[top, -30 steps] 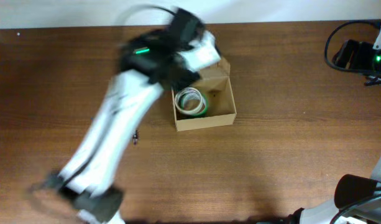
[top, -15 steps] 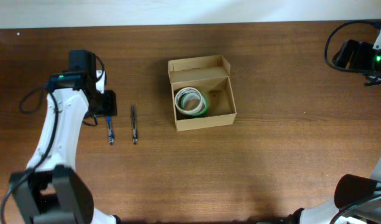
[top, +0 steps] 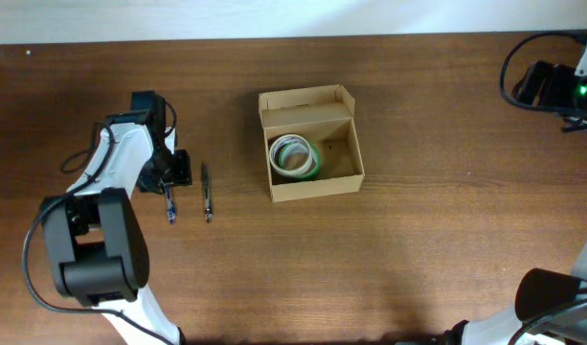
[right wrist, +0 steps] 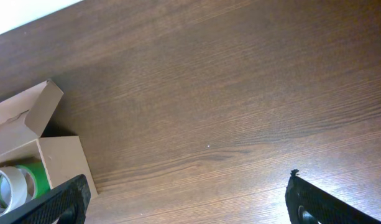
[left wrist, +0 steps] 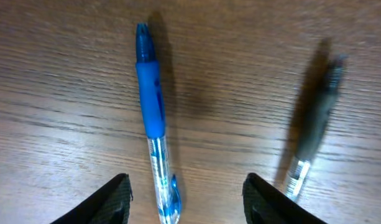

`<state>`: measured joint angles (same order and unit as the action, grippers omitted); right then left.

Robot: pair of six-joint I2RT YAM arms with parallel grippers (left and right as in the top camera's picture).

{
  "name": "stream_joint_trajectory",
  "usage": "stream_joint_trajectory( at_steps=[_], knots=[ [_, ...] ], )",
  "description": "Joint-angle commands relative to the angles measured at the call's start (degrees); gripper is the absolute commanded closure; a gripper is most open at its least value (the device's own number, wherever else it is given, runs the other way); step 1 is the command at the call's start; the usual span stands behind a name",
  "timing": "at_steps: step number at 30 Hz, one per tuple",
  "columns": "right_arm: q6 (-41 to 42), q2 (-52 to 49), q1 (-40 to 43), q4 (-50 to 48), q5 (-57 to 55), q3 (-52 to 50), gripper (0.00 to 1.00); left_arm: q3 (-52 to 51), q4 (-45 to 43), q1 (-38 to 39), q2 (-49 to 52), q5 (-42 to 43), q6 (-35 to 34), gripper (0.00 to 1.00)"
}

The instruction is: Pack container

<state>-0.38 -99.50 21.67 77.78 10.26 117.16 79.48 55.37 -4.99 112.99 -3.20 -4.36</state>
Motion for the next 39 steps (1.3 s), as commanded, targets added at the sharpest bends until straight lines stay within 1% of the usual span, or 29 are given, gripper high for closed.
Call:
stream_joint_trajectory(
  at_steps=[1, 4, 8, 12, 13, 17, 18, 20, 21, 23, 26, 28, 31, 32, 34, 36, 37, 38, 39],
  knots=[
    [0.0, -0.2, 0.2, -0.2, 0.5, 0.0, 0.01, -0.1, -0.3, -1.7, 2.3, 0.4, 0.1, 0.43],
    [0.0, -0.2, 0.2, -0.2, 0.5, 0.0, 0.01, -0.1, -0.3, -2.4, 3.5, 0.4, 0.1, 0.45],
    [0.0, -0.2, 0.2, -0.2, 0.5, 0.0, 0.01, -0.6, -1.2, -2.6, 5.0, 0.5, 0.1, 0.5],
    [0.0, -0.2, 0.2, -0.2, 0.5, 0.0, 0.01, -0.6, -2.1, -2.6, 5.2, 0.5, 0.1, 0.61],
    [0.0, -0.2, 0.2, -0.2, 0.5, 0.0, 0.01, -0.6, -2.3, -2.6, 5.3, 0.4, 0.1, 0.63],
    [0.0, -0.2, 0.2, -0.2, 0.5, 0.0, 0.01, -1.0, -3.7, -2.6, 5.4, 0.4, 0.1, 0.63],
    [0.0, -0.2, 0.2, -0.2, 0.5, 0.0, 0.01, -1.2, -4.0, -2.6, 5.4, 0.5, 0.1, 0.68],
    [0.0, -0.2, 0.2, -0.2, 0.5, 0.0, 0.01, -1.3, -4.0, -2.6, 5.4, 0.4, 0.1, 0.89],
    [0.0, -0.2, 0.2, -0.2, 0.5, 0.0, 0.01, -1.3, -4.0, -2.6, 5.4, 0.4, 0.1, 0.94],
    [0.0, -0.2, 0.2, -0.2, 0.5, 0.0, 0.01, -1.3, -4.0, -2.6, 5.4, 0.4, 0.1, 0.98],
    [0.0, -0.2, 0.2, -0.2, 0.5, 0.0, 0.01, -1.3, -3.5, -2.6, 5.4, 0.4, 0.1, 0.98],
    [0.0, -0.2, 0.2, -0.2, 0.5, 0.0, 0.01, -1.1, -3.3, -2.6, 5.3, 0.9, 1.5, 0.98],
    [0.0, -0.2, 0.2, -0.2, 0.5, 0.0, 0.01, 4.7, 1.7, -2.6, 4.7, 0.9, 5.7, 0.98],
    [0.0, -0.2, 0.2, -0.2, 0.5, 0.0, 0.01, 8.3, 4.2, -2.6, 4.5, 0.9, 7.1, 0.98],
    [0.0, -0.2, 0.2, -0.2, 0.5, 0.0, 0.01, 18.6, 10.1, -2.6, 4.0, 0.9, 10.7, 0.98],
    [0.0, -0.2, 0.2, -0.2, 0.5, 0.0, 0.01, 32.0, 16.2, -2.5, 3.7, 0.9, 13.7, 0.98],
    [0.0, -0.2, 0.2, -0.2, 0.5, 0.0, 0.01, 36.3, 17.9, -2.4, 3.7, 0.9, 14.8, 0.98],
    [0.0, -0.2, 0.2, -0.2, 0.5, 0.0, 0.01, 44.9, 20.9, -1.9, 3.6, 2.2, 18.6, 0.98],
    [0.0, -0.2, 0.2, -0.2, 0.5, 0.0, 0.01, 49.3, 22.3, -1.6, 3.6, 4.4, 21.7, 0.98]
  ],
)
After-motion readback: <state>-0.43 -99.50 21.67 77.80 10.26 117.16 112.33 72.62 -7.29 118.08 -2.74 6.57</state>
